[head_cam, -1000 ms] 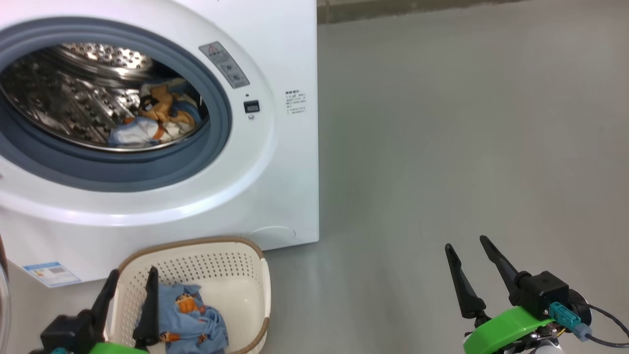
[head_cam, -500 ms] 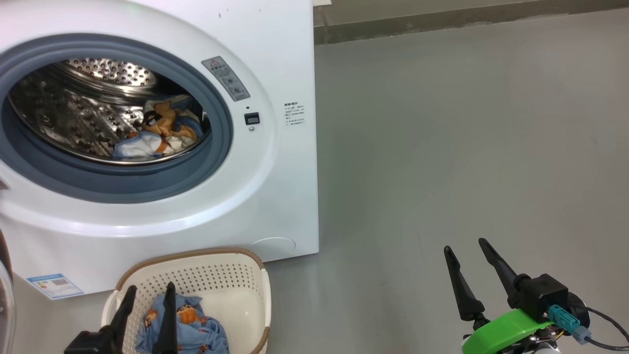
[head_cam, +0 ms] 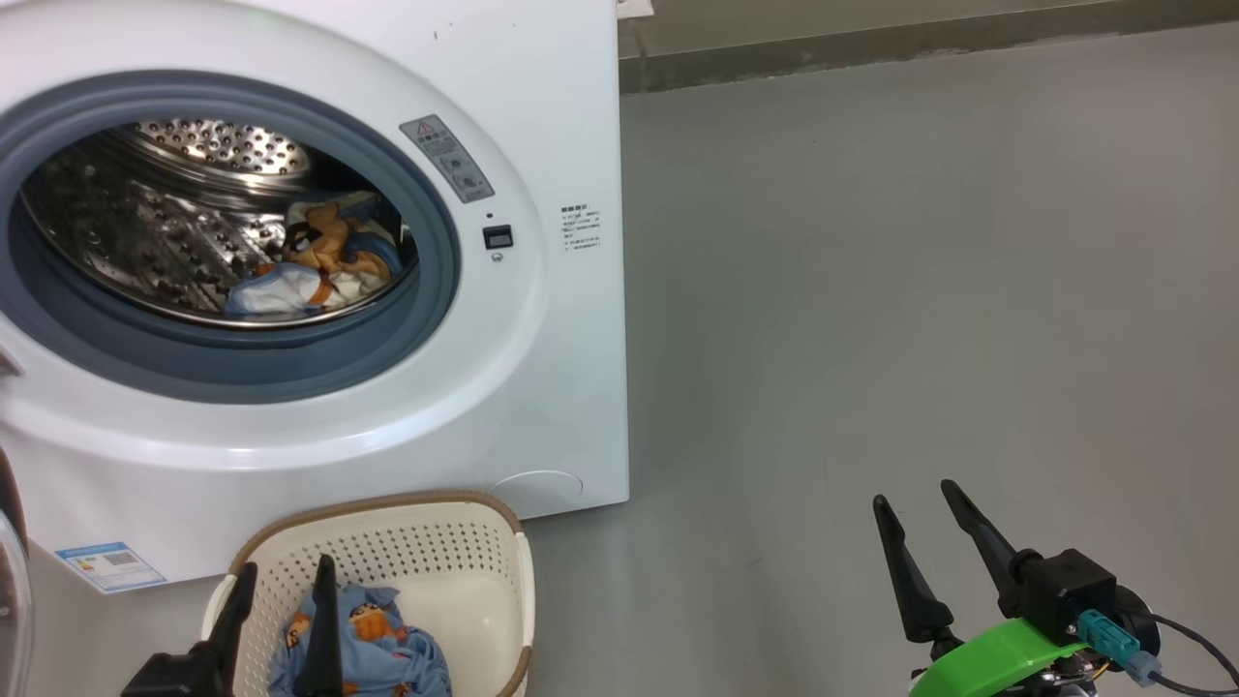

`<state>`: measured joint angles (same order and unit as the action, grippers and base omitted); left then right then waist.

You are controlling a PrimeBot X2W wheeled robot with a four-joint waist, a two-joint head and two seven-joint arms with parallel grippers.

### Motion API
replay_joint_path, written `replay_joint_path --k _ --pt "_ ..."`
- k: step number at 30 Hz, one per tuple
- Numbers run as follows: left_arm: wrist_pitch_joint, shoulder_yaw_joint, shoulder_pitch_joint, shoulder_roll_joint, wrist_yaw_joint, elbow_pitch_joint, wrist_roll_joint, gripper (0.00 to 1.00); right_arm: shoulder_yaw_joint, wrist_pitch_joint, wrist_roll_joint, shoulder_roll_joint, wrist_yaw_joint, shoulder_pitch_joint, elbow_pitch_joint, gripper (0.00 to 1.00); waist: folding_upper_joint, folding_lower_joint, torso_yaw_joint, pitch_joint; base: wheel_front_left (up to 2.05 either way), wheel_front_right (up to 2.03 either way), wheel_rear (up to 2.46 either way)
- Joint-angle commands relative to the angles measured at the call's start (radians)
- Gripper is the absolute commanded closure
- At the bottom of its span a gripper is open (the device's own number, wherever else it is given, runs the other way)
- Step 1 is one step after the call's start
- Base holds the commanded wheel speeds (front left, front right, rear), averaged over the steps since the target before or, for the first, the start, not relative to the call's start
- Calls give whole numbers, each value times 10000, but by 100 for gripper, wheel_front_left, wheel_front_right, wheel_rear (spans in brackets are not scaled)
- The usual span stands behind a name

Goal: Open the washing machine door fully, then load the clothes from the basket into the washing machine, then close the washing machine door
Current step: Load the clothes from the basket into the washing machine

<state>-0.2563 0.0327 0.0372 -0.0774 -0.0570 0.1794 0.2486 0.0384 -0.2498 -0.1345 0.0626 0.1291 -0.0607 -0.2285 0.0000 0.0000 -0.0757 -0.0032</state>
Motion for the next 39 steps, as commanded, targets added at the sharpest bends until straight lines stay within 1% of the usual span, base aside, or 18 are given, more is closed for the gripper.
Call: replay_joint_path --k 1,17,39 --pt "-55 -374 -169 -40 -39 -195 -130 0 281 -120 -52 -19 16 -158 206 0 0 0 -12 -2 0 0 0" --pt "-55 -609 -242 145 -296 -69 -335 0 312 -120 -43 7 16 -185 146 0 0 0 14 10 0 0 0" --pt "-55 -643 -325 234 -466 117 -541 0 314 -120 -12 -5 16 -149 154 0 0 0 81 75 0 0 0"
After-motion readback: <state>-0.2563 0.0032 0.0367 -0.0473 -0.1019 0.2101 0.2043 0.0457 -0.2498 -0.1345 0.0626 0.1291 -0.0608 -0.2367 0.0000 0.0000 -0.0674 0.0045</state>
